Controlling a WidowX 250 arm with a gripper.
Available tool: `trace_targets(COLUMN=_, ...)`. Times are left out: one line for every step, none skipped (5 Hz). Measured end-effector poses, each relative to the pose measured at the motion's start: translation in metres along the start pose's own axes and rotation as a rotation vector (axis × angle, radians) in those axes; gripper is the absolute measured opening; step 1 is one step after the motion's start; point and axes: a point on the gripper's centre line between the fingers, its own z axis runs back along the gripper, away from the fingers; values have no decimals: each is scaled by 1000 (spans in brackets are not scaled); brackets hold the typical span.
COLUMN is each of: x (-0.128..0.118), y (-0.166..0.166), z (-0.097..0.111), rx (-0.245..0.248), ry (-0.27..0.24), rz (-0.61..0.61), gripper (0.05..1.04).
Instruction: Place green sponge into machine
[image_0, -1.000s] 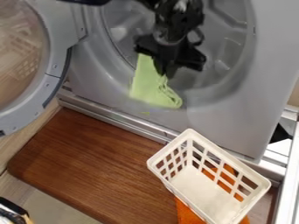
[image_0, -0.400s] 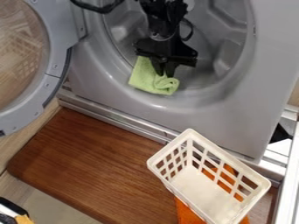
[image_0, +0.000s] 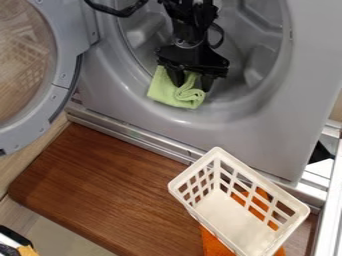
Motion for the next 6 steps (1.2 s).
trace_targets(x=0, y=0, z=0, rx=-2, ry=-6, rz=6, gripper=1009)
trace_targets(x=-3, y=-2, z=-2, rx=-9, ry=-11, rz=4, gripper=1003)
trace_targets(x=0, y=-4, z=6, rx=-15, ry=-22, rz=8, gripper=1000)
trace_targets(x=6, y=-9, z=26, rx=-18, ry=-62, rz=2, gripper=1000)
trace_targets(x=4, y=-12, z=44, rx=-26, ry=-84, rz=0, gripper=1000)
trace_targets(x=-5, y=-15, z=64, rx=-25, ry=-87, rz=-7, gripper=1000)
